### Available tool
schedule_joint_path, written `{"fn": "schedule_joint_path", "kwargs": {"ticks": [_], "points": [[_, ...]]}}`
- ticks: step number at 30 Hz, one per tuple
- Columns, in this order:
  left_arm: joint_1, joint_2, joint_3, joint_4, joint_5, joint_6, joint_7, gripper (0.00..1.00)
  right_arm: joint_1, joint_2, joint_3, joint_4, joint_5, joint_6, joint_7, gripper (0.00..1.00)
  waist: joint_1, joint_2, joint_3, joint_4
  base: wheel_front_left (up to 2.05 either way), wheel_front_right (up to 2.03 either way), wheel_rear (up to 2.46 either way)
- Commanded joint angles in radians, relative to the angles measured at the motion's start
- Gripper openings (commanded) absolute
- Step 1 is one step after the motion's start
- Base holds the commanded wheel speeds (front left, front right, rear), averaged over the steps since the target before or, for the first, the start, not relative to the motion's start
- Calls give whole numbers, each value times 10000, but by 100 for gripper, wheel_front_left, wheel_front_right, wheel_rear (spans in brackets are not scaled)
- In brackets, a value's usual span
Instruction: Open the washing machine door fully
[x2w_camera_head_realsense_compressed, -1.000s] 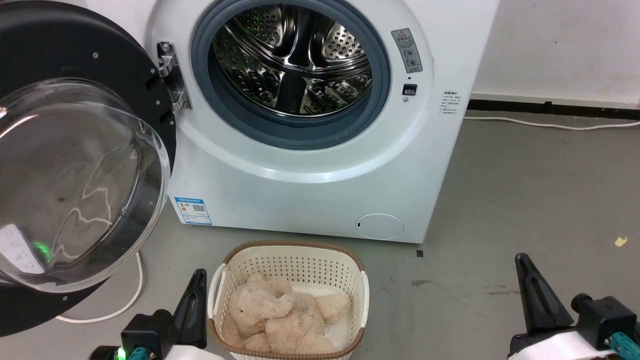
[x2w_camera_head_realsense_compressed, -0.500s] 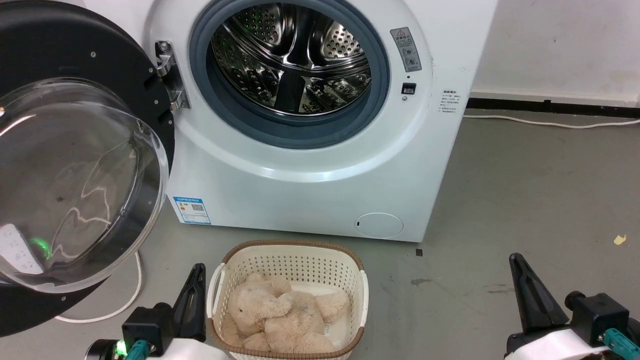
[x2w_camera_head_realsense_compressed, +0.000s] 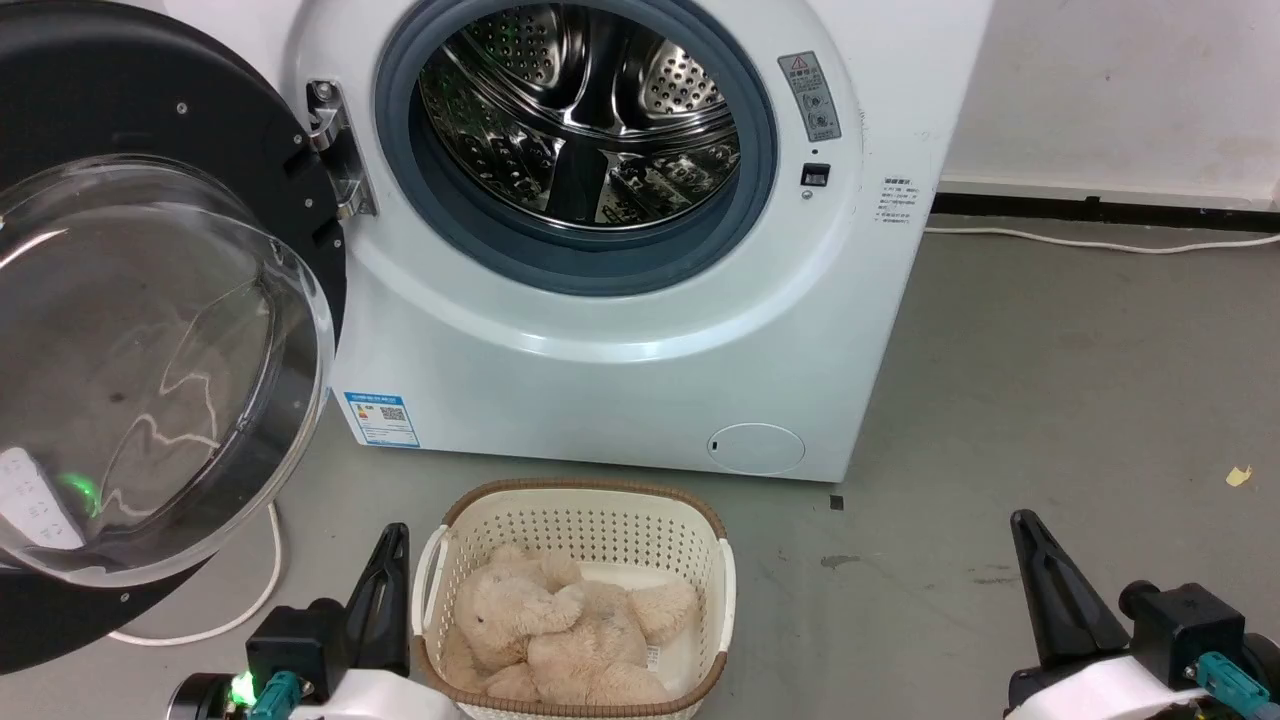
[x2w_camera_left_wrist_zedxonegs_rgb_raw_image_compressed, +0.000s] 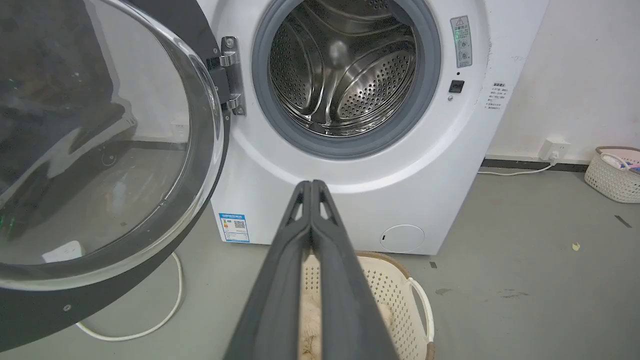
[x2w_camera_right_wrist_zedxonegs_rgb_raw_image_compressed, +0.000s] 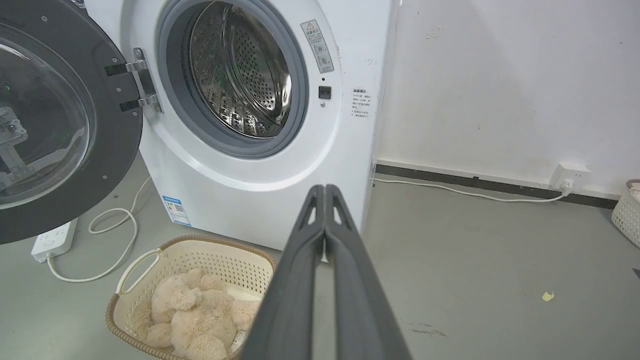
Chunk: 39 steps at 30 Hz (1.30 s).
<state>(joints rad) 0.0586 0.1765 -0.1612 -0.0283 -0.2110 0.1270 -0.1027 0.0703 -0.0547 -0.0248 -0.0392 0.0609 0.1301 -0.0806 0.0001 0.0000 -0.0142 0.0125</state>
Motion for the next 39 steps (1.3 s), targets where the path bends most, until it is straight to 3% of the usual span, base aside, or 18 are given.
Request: {"fn": "schedule_joint_path", "kwargs": {"ticks": [1, 39], "points": [[-165, -41, 82, 22, 122, -70, 41, 0, -222, 22, 19, 42, -65, 3, 40, 0, -1, 0, 1, -1, 0, 0, 0], [-428, -805, 1038, 185, 1365, -820, 657, 0, -523, 37, 162, 261, -405, 5, 519, 0, -1, 0, 89, -79, 0, 0, 0]]}}
